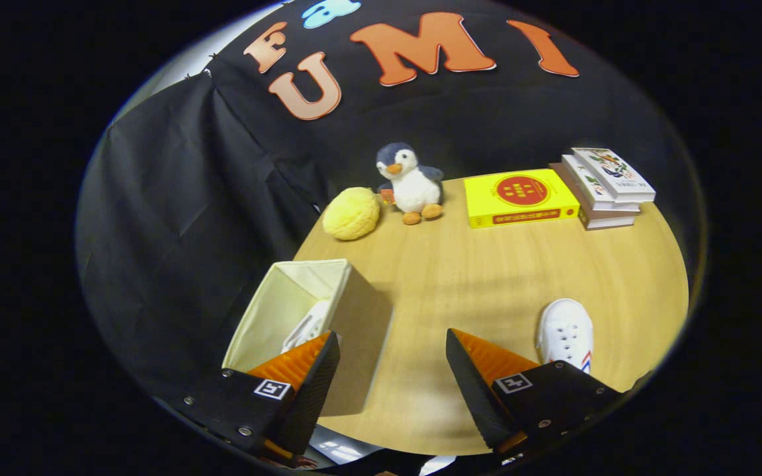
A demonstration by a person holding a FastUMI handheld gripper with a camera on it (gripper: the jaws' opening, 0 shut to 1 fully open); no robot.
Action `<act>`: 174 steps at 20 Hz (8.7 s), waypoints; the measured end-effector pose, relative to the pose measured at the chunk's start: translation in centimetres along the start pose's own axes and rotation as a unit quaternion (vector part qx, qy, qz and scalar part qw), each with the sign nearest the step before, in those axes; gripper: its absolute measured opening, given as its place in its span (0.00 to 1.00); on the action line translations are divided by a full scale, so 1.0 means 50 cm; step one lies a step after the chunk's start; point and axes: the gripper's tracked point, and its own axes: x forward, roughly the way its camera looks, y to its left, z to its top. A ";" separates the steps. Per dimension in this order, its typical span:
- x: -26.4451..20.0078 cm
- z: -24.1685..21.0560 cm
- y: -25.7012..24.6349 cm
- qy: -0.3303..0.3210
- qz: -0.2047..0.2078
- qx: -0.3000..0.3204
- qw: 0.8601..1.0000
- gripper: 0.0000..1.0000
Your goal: Open the storage box then place both shoes into the box .Put the left shoe in first, then the right shoe, with the right side of both shoes facing outward in a uniform manner.
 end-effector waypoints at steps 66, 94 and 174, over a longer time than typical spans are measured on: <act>-0.015 -0.016 0.161 0.027 0.039 0.038 0.998 0.02; 0.173 -0.214 0.312 0.126 -0.131 0.093 0.979 0.04; -0.318 0.257 -0.170 -0.424 -0.086 -0.096 0.896 0.98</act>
